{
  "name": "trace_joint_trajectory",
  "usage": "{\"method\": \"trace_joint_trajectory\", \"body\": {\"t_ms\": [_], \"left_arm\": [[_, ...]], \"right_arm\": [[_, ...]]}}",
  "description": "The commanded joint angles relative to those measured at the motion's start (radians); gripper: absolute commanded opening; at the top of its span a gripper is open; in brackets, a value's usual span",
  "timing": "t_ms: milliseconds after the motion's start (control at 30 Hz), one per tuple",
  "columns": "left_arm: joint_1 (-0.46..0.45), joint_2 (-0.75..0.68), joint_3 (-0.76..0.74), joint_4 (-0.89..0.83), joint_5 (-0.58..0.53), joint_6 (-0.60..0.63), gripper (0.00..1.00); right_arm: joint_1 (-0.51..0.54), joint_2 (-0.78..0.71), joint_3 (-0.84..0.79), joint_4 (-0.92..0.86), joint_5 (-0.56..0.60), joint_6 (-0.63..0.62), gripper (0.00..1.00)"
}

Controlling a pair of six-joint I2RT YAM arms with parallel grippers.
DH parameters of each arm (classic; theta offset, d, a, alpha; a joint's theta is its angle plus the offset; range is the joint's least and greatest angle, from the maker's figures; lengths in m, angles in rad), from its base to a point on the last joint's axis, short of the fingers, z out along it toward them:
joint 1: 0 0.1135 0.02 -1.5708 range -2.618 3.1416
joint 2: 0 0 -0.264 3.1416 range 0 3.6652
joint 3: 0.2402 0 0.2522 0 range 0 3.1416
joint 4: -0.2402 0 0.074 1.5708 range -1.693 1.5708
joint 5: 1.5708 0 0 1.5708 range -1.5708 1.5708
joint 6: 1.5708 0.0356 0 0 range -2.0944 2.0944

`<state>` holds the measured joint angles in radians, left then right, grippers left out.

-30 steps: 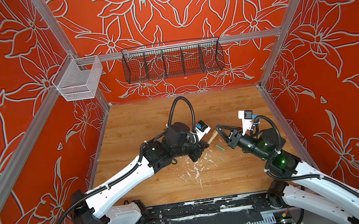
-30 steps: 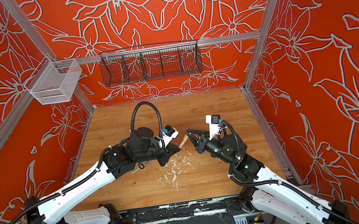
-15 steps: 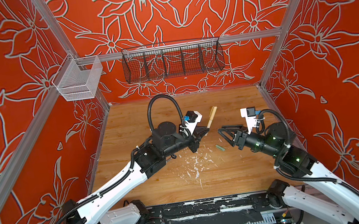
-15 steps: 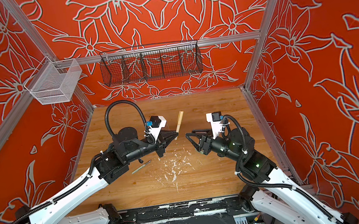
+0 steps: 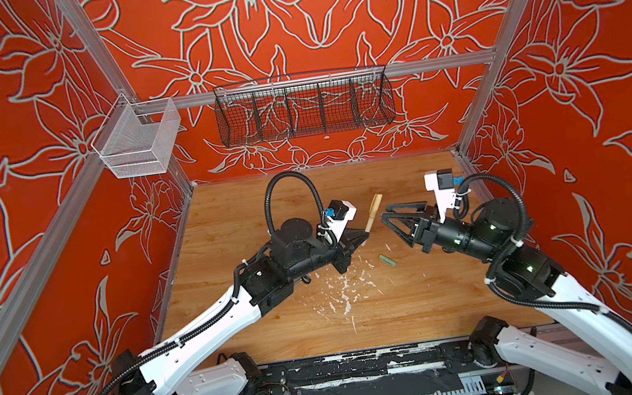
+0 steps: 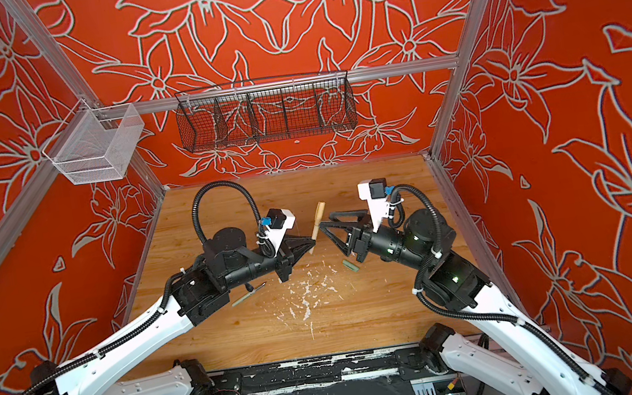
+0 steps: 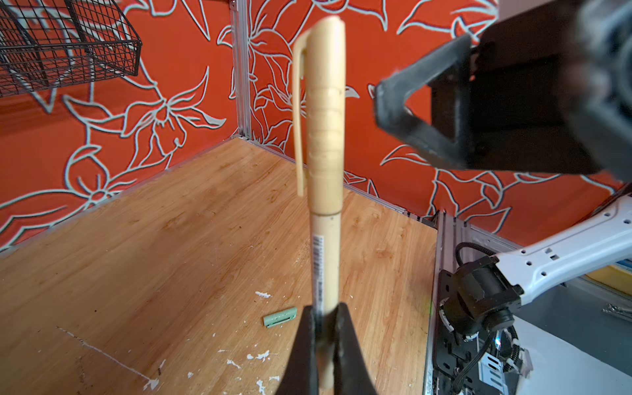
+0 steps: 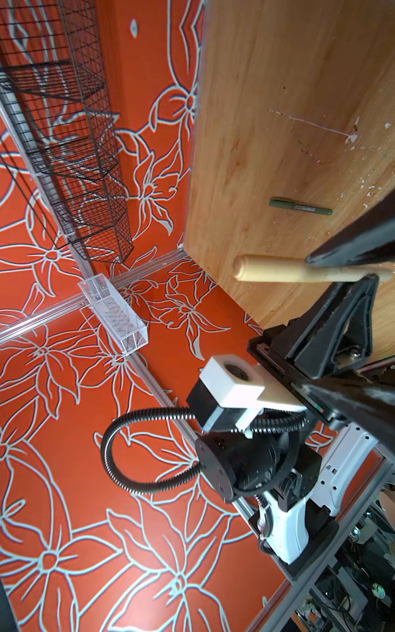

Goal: Insert the pens into the pen caps

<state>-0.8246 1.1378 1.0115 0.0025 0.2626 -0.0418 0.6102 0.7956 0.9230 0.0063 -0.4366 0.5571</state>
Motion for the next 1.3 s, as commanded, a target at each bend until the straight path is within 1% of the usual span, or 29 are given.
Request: {"method": "trace_joint_trajectory", "body": {"t_ms": [0,100,333,500,600,733,867,933,1000,1133,1167,1267], "left_arm": [[-0.001,-0.018,-0.010,0.034,0.030,-0.003,0.00],[-0.001,-0.015,-0.011,0.033,0.034,-0.004,0.00],[-0.001,0.001,-0.014,0.039,0.040,-0.009,0.00],[-0.001,0.013,-0.017,0.033,0.032,-0.012,0.00],[-0.001,0.020,-0.016,0.029,0.021,-0.012,0.00],[-0.001,0.024,-0.012,0.031,0.021,-0.010,0.00],[-0.002,0.028,-0.004,0.030,0.024,-0.005,0.00],[-0.002,0.032,0.001,0.024,0.027,-0.003,0.00],[-0.002,0.037,0.002,0.024,0.036,-0.001,0.00],[-0.002,0.049,0.004,0.024,0.059,-0.004,0.00],[-0.002,0.050,0.004,0.022,0.061,-0.004,0.00],[-0.002,0.051,0.007,0.021,0.064,-0.006,0.00]], "right_arm": [[-0.003,0.018,0.033,0.031,-0.019,-0.022,0.50],[-0.004,0.038,0.043,0.040,-0.010,-0.028,0.45],[-0.006,0.067,0.077,0.034,0.013,-0.038,0.41],[-0.007,0.073,0.116,-0.053,0.085,-0.043,0.32],[-0.006,0.082,0.136,-0.109,0.108,-0.032,0.30],[-0.006,0.098,0.144,-0.144,0.126,-0.021,0.30],[-0.006,0.118,0.163,-0.169,0.131,-0.018,0.29],[-0.007,0.120,0.163,-0.164,0.135,-0.016,0.28],[-0.007,0.117,0.156,-0.144,0.137,-0.015,0.26],[-0.006,0.113,0.140,-0.092,0.113,-0.018,0.25],[-0.006,0.117,0.141,-0.088,0.106,-0.019,0.24],[-0.006,0.127,0.146,-0.089,0.090,-0.020,0.15]]}}
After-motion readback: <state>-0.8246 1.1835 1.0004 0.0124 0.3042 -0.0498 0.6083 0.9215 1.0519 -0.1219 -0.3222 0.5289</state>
